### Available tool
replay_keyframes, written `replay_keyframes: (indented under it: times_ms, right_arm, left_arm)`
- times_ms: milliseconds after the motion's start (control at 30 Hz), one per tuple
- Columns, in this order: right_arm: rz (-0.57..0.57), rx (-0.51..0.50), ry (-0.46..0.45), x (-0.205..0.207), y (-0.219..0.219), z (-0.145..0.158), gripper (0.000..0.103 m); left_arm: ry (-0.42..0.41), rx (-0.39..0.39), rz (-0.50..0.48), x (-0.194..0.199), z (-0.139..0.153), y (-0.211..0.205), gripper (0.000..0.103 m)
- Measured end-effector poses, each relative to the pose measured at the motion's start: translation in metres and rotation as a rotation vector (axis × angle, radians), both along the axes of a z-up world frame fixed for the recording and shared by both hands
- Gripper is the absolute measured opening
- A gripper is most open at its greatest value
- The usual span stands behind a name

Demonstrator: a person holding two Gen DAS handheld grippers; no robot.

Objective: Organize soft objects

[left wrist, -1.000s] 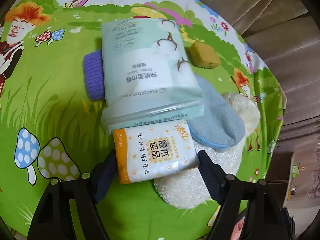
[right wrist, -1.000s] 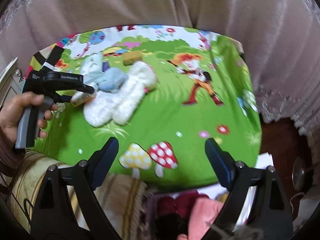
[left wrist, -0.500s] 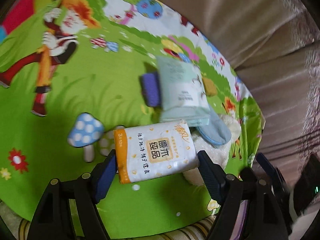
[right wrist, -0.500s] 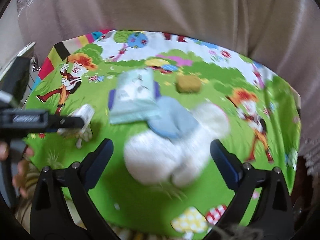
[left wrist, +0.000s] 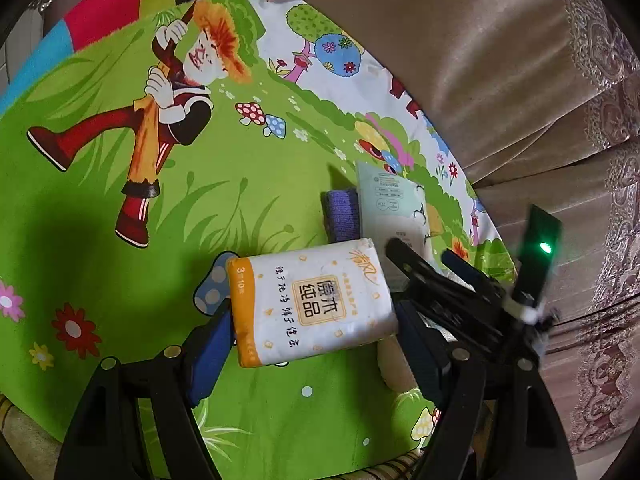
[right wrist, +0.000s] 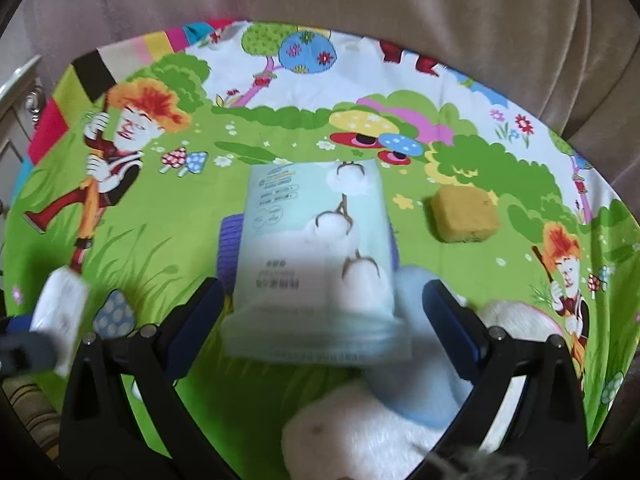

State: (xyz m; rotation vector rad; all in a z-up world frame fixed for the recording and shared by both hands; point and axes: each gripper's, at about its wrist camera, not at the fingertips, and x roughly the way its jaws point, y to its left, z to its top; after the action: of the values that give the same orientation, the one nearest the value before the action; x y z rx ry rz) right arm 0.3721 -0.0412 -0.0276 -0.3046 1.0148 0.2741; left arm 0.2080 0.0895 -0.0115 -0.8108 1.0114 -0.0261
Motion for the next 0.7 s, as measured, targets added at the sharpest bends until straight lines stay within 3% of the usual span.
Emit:
replay_keyframes:
  times_ms: [167, 267, 333, 433, 700]
  right_arm:
    - [0.028, -0.060, 0.038, 0.012, 0.014, -0.023, 0.100]
    - [-0.015, -0.031, 0.070, 0.020, 0.008, -0.032, 0.099]
    - [0.004, -0.024, 0.070, 0.018, 0.008, -0.035, 0.083]
    - [0.025, -0.030, 0.047, 0.011, 0.010, -0.031, 0.077]
    - [0.001, 0.056, 0.027, -0.005, -0.013, -0.011, 0.076]
  left_arm:
    - [0.001, -0.011, -0.004, 0.000, -0.001, 0.000, 0.079]
    - [0.001, -0.014, 0.002, 0.000, -0.002, 0.002, 0.079]
    - [0.002, -0.016, 0.004, 0.001, -0.002, 0.003, 0.079]
    - [0.000, -0.019, 0.003, 0.001, -0.002, 0.002, 0.079]
    - [-0.011, -0.028, -0.003, -0.001, 0.000, 0.000, 0.079]
